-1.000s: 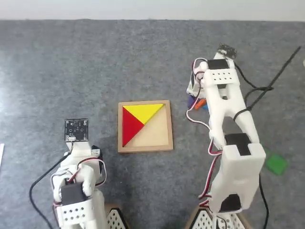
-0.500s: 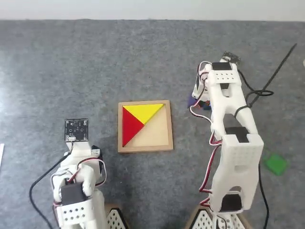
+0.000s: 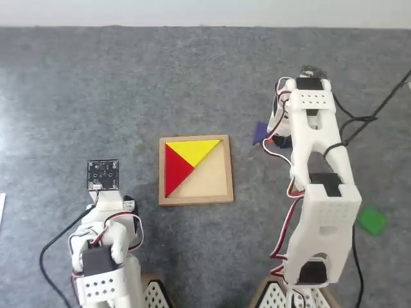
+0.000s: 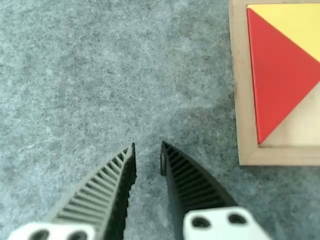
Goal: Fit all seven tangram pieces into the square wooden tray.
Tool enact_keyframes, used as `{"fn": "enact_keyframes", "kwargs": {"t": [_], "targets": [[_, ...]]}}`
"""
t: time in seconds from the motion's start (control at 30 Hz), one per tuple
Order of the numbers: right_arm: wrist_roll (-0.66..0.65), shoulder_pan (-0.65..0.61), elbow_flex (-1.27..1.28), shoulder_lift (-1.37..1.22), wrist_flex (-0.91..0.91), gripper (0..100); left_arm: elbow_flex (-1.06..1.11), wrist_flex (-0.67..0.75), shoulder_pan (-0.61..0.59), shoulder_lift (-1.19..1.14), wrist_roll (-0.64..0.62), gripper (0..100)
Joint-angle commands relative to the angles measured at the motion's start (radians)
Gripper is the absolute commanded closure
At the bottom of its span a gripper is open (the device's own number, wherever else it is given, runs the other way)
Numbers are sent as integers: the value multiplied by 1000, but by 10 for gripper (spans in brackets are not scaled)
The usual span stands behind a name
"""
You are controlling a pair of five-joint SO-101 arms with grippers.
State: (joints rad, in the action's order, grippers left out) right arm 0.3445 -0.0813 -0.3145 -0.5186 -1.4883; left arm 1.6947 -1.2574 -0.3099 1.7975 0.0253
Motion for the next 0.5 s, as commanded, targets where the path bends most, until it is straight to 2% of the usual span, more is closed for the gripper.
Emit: {"fn": "enact_keyframes", "kwargs": {"t": [0.0, 0.13, 0.33, 0.4, 0.47], "targets": [[-58, -1, -46, 104, -51, 991, -12, -3, 0, 18, 2, 918], [-86, -13, -46, 142, -99, 991, -12, -3, 0, 18, 2, 918], [-69, -22, -52, 148, -24, 988, -12, -3, 0, 18, 2, 918], [17, -39, -54, 153, 5, 967, -12, -3, 0, 18, 2, 918], [126, -45, -54, 145, 25, 900, -12, -3, 0, 18, 2, 918]]}}
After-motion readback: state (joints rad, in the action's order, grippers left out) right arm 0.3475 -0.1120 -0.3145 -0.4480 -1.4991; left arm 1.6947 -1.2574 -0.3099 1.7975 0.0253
